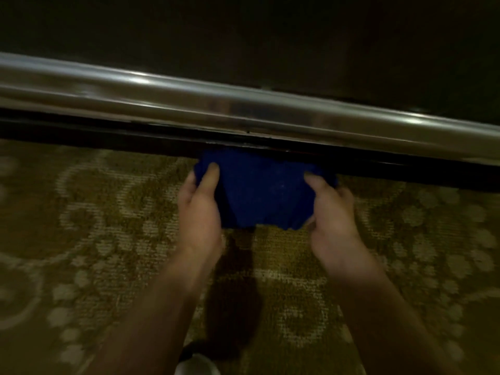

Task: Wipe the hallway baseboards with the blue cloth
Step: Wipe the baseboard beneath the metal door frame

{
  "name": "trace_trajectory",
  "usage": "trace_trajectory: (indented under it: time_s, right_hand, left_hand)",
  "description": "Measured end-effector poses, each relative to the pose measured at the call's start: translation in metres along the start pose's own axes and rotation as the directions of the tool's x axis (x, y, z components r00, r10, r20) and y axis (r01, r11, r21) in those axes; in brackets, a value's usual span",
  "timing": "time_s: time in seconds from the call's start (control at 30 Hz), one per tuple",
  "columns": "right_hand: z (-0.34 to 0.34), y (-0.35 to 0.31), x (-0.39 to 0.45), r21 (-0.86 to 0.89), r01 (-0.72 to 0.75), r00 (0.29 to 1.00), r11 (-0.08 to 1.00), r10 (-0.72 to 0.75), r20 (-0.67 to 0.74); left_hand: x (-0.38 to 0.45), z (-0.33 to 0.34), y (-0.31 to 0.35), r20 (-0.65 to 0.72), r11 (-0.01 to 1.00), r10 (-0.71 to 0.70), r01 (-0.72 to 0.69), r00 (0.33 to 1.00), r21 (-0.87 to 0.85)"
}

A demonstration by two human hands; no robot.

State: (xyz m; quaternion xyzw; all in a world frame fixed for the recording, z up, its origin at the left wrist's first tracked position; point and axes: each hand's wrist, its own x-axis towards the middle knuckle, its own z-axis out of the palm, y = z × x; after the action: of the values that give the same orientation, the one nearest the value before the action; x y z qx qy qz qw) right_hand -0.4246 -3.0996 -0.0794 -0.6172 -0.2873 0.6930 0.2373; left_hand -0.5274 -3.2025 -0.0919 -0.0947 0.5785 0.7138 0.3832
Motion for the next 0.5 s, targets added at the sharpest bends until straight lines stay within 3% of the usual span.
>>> trace_trajectory:
  time_s: [0.07, 0.13, 0.37, 0.5]
  right_hand:
    - [0.007, 0.007, 0.002, -0.011, -0.014, 0.993, 1.0, 0.015, 0.121]
    - [0.016, 0.01, 0.001, 0.026, -0.014, 0.988, 1.0, 0.01, 0.151]
    - [-0.005, 0.018, 0.008, 0.236, -0.039, 0.996, 0.971, 0.019, 0.083]
    - [-0.023, 0.027, 0.017, 0.387, -0.03, 0.997, 0.921, 0.058, -0.059]
  left_hand:
    - [0.001, -0.008, 0.01, -0.051, 0.997, 0.06, -0.062, 0.997, -0.049]
    - [0.006, -0.003, 0.019, -0.073, 0.998, 0.048, -0.05, 0.996, -0.027]
    - [0.011, 0.052, 0.013, -0.245, 1.0, 0.02, -0.02, 0.969, 0.0]
    - [0.003, 0.081, -0.006, -0.173, 0.992, -0.106, 0.115, 0.979, 0.045]
